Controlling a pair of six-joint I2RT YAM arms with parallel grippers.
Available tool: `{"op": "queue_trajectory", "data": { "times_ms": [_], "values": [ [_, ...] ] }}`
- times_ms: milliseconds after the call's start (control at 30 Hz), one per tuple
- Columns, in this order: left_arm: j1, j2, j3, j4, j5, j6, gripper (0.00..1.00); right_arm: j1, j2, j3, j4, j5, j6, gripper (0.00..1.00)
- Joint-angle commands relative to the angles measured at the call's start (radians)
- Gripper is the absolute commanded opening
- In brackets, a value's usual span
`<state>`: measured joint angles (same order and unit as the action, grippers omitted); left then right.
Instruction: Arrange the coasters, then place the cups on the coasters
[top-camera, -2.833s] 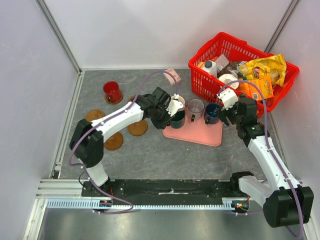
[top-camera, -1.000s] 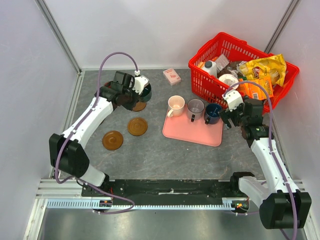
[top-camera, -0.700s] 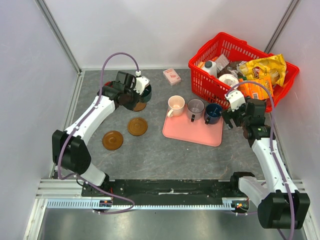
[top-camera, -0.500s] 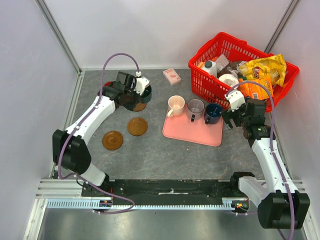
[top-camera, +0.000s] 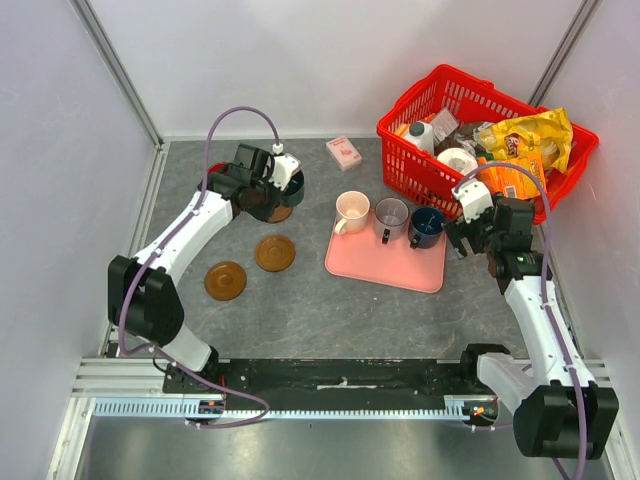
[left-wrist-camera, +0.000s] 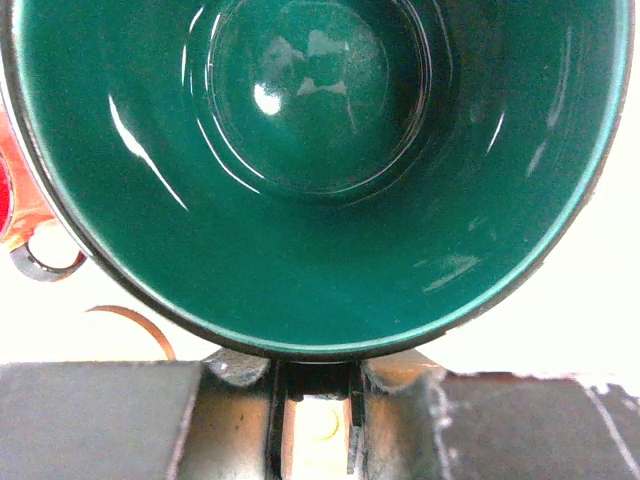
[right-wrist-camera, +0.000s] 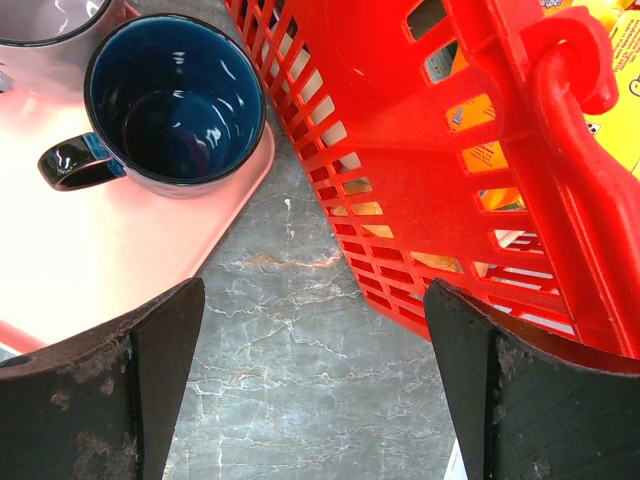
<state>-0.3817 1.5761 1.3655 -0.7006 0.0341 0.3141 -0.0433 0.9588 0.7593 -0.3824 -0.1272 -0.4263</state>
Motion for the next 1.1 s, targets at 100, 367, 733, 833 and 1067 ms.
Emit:
{"op": "queue_trajectory", "data": {
  "times_ms": [100, 367, 733, 833, 1067],
  "values": [
    [0.004, -0.024, 0.023, 0.090, -0.002, -0.009, 0.02, -0.016, -0.009, 0.021, 0.004, -0.017, 0.011, 0.98],
    [0.004, 0.001, 0.004, 0.096, 0.004, -0.013, 0.02, -0.023, -0.002, 0.023, 0.000, -0.022, 0.011, 0.98],
    [0.004, -0.002, -0.005, 0.104, 0.007, -0.009, 0.02, -0.027, 0.000, 0.020, 0.000, -0.032, 0.008, 0.98],
    [0.003, 0.009, -0.003, 0.105, 0.001, -0.010, 0.02, -0.030, 0.001, 0.023, -0.001, -0.023, 0.011, 0.98],
    [0.003, -0.001, -0.017, 0.107, -0.008, -0.007, 0.02, -0.035, -0.006, 0.023, -0.001, -0.029, 0.011, 0.98]
  ]
}}
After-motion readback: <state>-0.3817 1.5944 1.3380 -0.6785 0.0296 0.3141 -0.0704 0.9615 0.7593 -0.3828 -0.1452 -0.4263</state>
